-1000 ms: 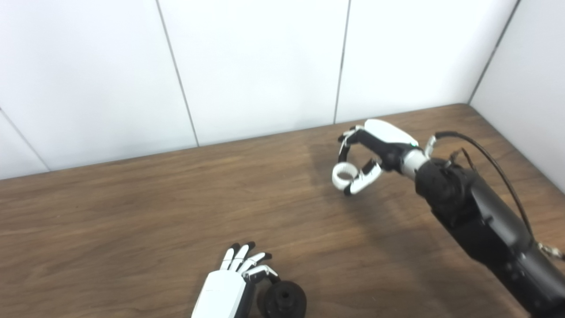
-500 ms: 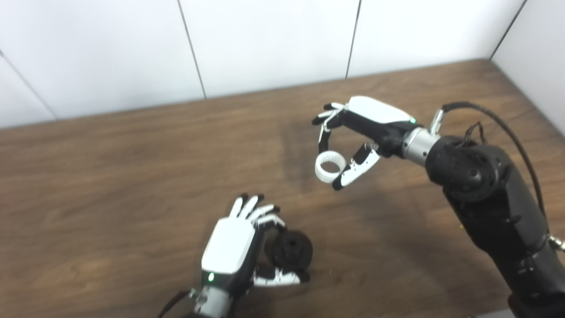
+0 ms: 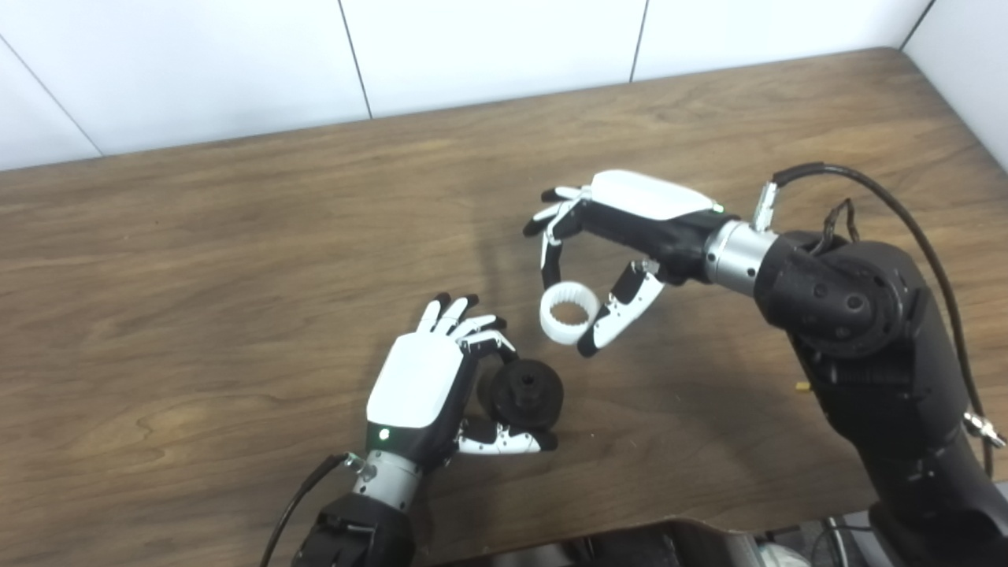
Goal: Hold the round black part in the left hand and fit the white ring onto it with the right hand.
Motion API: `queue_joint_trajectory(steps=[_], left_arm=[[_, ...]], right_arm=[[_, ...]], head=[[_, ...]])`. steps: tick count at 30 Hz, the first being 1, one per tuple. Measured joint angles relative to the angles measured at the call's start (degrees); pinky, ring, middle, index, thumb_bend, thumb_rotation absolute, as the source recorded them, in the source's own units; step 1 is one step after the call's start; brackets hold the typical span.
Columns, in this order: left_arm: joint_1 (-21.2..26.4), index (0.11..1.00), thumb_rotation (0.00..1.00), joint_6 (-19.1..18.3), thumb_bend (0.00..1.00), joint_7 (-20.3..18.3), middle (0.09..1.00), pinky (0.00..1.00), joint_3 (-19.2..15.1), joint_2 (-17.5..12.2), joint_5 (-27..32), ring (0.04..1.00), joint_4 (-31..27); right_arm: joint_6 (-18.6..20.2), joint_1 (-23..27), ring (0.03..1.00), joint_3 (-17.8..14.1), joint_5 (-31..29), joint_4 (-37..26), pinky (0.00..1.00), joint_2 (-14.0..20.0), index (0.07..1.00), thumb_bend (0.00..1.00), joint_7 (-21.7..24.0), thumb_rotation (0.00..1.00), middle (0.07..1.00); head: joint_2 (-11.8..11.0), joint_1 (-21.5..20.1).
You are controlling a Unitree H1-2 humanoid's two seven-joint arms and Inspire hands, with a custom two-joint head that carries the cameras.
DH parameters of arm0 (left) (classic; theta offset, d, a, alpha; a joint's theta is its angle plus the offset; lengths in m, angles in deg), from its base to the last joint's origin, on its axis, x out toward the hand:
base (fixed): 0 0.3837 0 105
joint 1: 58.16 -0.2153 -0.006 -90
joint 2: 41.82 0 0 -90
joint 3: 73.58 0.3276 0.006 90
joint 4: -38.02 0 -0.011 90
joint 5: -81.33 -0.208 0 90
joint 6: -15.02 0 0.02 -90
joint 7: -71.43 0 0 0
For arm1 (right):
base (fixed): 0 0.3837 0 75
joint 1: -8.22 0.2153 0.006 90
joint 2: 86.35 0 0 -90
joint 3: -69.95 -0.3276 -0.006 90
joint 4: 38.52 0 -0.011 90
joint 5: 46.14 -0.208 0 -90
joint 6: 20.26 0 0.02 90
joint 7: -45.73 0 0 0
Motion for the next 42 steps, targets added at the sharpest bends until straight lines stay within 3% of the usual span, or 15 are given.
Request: queue_joint_trajectory(steps=[14,20,42], left_arm=[[0.3,0.482,0.06,-0.3,0.53,-1.2,0.801,1.00,-0.1,0.5,-0.5,0.946,-0.3],[0.4,0.482,0.06,-0.6,0.53,-1.5,0.801,1.00,-0.1,0.7,-0.5,0.948,-0.4],[0.3,0.482,0.06,-0.9,0.53,-1.7,0.806,1.00,-0.1,0.8,-0.5,0.948,-0.5]], right_arm=[[0.0,-2.6,0.999,3.0,1.1,-0.9,1.00,-2.7,0.483,0.53,0.4,0.14,0.870],[-0.1,-3.1,1.000,5.7,1.3,-0.8,1.00,-3.1,0.483,0.52,0.1,0.13,0.880],[-1.6,-3.8,1.000,8.2,2.4,2.0,1.00,-2.4,0.483,0.52,-6.5,0.13,0.875]], head=[[0.7,0.4],[0.6,0.6],[0.7,0.8]])
